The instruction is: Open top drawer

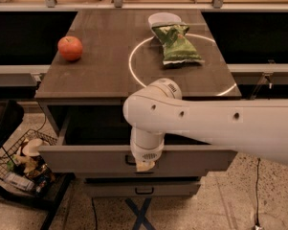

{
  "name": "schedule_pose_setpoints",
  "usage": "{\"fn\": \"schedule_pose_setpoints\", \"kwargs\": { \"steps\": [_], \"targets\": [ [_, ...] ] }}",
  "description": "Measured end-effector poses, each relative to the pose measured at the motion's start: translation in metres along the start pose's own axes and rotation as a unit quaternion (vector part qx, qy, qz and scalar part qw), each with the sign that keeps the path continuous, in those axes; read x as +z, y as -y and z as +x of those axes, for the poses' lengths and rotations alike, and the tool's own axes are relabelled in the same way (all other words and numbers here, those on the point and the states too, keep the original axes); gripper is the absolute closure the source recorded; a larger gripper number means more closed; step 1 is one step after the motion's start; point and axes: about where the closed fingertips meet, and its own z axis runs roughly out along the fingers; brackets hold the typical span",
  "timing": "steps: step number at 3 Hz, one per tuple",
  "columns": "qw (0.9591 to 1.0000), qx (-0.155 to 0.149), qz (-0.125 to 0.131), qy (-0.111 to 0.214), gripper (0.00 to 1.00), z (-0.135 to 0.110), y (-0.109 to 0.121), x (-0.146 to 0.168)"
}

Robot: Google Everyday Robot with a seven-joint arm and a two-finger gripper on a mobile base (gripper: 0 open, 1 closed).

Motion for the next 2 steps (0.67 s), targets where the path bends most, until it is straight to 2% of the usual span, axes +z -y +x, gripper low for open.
{"fn": "schedule_pose_setpoints", "kwargs": {
  "steps": [2],
  "targets": [
    [1.0000,-0.002,0.006,-0.003,1.00,0.0000,-0.0018,-0.0046]
  ]
}}
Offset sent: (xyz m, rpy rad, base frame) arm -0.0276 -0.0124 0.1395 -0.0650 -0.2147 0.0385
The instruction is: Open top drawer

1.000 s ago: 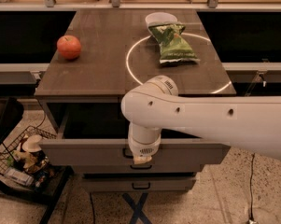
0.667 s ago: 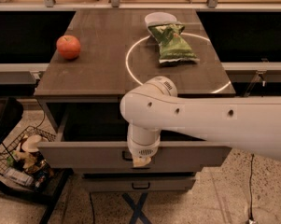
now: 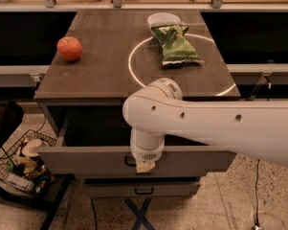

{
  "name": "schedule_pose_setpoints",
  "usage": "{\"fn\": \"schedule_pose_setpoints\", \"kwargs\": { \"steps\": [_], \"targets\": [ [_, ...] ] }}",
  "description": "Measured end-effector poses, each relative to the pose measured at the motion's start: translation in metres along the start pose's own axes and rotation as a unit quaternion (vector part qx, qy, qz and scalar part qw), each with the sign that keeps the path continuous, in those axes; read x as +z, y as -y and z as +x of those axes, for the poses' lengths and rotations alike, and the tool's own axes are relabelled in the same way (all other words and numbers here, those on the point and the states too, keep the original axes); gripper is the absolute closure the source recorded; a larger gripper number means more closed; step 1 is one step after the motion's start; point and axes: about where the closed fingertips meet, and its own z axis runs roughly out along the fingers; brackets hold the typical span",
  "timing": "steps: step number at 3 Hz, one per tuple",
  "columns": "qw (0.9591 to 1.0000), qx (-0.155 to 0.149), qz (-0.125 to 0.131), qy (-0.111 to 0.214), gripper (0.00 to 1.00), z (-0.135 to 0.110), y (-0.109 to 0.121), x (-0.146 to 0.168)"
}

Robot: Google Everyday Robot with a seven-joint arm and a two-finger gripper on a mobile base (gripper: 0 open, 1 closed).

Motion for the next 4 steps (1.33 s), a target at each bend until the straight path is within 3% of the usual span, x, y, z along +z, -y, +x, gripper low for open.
{"fn": "schedule_pose_setpoints", "kwargs": {
  "steps": [2,4],
  "targets": [
    [0.9999,-0.002,0.013,-0.006,1.00,0.002,0.000,-0.017],
    [0.9956,-0.007,0.084,-0.041,1.00,0.021,0.012,-0.124]
  ]
}}
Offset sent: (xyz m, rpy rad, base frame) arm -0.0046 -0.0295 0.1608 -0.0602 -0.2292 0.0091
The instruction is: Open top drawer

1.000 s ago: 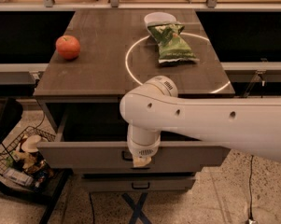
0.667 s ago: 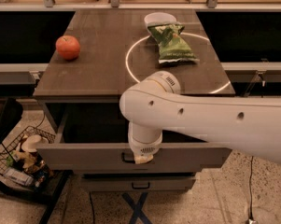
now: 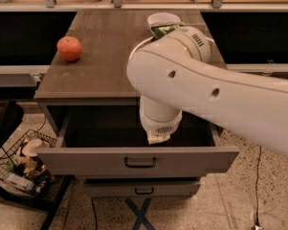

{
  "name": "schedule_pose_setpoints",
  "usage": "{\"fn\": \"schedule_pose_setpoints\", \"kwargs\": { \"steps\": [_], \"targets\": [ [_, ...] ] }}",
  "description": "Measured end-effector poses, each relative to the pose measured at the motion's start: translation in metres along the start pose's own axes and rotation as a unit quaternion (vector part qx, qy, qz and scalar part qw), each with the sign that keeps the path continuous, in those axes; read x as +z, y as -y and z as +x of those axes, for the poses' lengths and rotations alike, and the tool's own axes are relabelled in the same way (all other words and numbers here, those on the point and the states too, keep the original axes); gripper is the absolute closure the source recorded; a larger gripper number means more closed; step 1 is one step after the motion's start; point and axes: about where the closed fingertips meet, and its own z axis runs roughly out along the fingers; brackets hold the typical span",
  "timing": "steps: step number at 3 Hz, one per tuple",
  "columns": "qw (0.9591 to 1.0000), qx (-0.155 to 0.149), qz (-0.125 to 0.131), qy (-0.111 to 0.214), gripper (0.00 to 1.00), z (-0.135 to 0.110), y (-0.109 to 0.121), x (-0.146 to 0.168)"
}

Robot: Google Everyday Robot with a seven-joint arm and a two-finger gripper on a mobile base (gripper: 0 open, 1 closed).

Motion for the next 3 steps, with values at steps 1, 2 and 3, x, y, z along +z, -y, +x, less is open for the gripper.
{"fn": "schedule_pose_setpoints", "kwargs": {
  "steps": [1,2,3],
  "targets": [
    [0.9998,0.004,0.016,-0.015,1.00,0.014,0.013,-0.013],
    [0.9987,0.019,0.029,-0.036,1.00,0.031,0.023,-0.004],
    [0.9972,0.042,0.043,-0.045,1.00,0.053,0.034,0.017]
  ]
}}
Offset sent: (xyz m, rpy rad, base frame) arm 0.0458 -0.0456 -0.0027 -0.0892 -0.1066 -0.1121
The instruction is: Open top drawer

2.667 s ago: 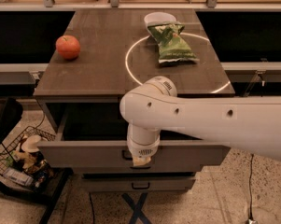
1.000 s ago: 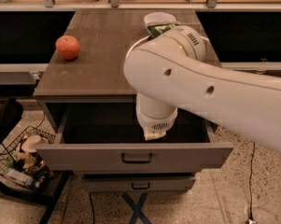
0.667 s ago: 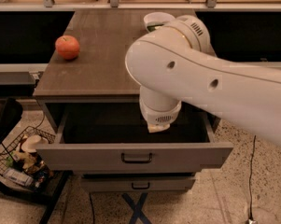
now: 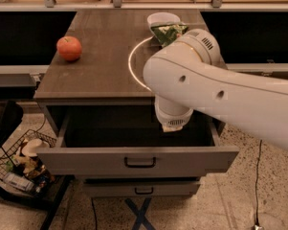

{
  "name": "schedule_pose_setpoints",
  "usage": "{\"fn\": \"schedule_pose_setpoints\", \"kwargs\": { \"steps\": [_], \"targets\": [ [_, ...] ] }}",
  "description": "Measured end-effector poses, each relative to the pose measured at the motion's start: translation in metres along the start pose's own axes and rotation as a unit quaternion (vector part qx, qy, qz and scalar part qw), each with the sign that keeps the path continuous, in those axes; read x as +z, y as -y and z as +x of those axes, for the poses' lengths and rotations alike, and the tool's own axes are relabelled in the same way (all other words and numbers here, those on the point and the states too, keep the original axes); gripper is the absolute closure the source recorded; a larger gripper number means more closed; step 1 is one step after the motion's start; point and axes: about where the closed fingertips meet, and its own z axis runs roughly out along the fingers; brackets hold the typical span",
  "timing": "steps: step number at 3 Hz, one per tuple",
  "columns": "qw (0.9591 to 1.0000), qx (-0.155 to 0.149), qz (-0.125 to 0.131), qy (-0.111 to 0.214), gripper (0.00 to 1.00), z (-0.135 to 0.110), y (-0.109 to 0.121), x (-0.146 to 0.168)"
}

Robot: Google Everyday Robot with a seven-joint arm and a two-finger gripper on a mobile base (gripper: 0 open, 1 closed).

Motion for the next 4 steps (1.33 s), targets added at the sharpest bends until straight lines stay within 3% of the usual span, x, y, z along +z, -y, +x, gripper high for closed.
{"fn": "schedule_pose_setpoints", "kwargs": {
  "steps": [1,4],
  "targets": [
    [0.9993,0.028,0.014,0.017,1.00,0.018,0.016,0.028],
    [0.9986,0.051,0.009,0.013,1.00,0.037,0.018,0.057]
  ]
}}
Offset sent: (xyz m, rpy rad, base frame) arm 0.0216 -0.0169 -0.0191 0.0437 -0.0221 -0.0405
